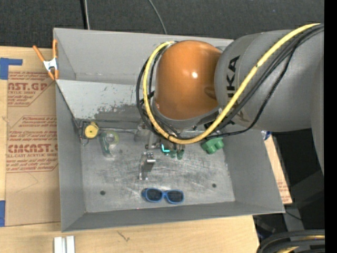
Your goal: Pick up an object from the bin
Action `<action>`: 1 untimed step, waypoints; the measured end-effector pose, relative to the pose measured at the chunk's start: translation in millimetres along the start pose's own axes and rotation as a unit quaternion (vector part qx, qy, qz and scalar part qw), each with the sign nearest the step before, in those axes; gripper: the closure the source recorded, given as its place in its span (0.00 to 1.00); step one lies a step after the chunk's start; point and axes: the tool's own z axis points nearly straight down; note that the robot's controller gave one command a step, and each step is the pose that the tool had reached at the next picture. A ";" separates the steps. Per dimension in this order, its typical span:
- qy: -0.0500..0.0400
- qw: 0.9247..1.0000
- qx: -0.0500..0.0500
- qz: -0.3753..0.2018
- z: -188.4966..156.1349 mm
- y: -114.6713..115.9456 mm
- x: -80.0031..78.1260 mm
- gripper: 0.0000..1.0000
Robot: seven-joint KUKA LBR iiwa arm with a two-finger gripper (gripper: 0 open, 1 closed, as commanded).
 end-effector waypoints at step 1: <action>-0.010 0.994 -0.001 -0.109 155.5 -82.8 22.2 0.00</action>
Offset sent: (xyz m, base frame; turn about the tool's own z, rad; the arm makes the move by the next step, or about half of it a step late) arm -0.0265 -0.0836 -0.1572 -0.2193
